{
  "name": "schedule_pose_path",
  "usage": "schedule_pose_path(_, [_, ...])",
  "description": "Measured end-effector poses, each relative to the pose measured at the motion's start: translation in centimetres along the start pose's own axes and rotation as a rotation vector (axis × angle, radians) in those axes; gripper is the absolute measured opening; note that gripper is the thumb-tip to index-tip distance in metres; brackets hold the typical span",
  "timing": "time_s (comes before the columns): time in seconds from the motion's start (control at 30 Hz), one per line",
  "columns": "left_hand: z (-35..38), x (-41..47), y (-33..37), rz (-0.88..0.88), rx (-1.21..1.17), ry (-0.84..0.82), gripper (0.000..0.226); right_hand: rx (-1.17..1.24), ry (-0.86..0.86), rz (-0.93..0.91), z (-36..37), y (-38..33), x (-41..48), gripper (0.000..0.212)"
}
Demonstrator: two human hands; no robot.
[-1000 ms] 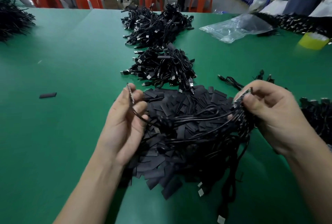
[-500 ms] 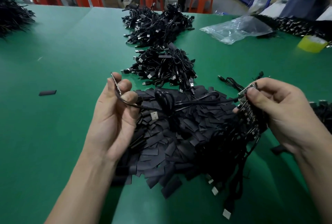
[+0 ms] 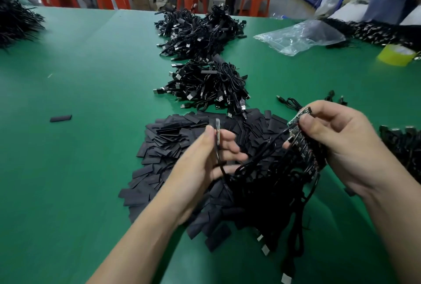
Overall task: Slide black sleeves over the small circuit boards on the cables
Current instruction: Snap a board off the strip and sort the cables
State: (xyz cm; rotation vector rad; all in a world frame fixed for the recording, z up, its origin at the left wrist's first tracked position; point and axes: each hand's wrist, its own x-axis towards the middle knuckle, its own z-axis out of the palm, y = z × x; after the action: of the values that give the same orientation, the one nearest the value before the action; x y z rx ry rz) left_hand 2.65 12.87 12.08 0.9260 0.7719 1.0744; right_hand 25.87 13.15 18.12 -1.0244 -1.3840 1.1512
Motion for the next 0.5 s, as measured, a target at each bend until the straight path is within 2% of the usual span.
schedule_pose_path(0.07, [0.6, 0.2, -0.2, -0.166, 0.095, -0.083, 0.09, 0.015, 0.002, -0.002, 0.1, 0.3, 0.1, 0.031])
schedule_pose_path(0.1, [0.6, 0.3, -0.6, -0.216, 0.14, -0.114, 0.099, 0.028, 0.013, 0.003, 0.0, 0.3, 0.1, 0.028])
schedule_pose_path(0.17, [-0.3, 0.1, -1.4, -0.188, 0.189, -0.185, 0.103, 0.027, 0.066, 0.034, -0.3, 0.7, 0.2, 0.039])
schedule_pose_path(0.23, [-1.2, -0.6, -1.4, -0.147, 0.144, -0.269, 0.094, 0.014, 0.135, 0.067, -0.8, 1.0, 0.2, 0.054])
schedule_pose_path(0.27, [-1.5, -0.9, -1.4, -0.128, 0.137, -0.295, 0.089, 0.017, 0.157, 0.078, -1.0, 1.0, 0.2, 0.054])
schedule_pose_path(0.33, [-1.5, -1.3, -1.0, -0.094, 0.208, -0.294, 0.079, 0.029, 0.198, 0.087, -1.2, 1.0, 0.1, 0.042])
schedule_pose_path(0.43, [-1.2, -1.7, -0.4, -0.06, 0.413, -0.262, 0.041, 0.04, 0.227, 0.094, -1.2, 1.0, 0.1, 0.015])
schedule_pose_path(0.5, [-1.1, -1.8, -0.2, -0.066, 0.47, -0.221, 0.041, 0.023, 0.254, 0.1, -1.3, 1.1, 0.3, 0.002])
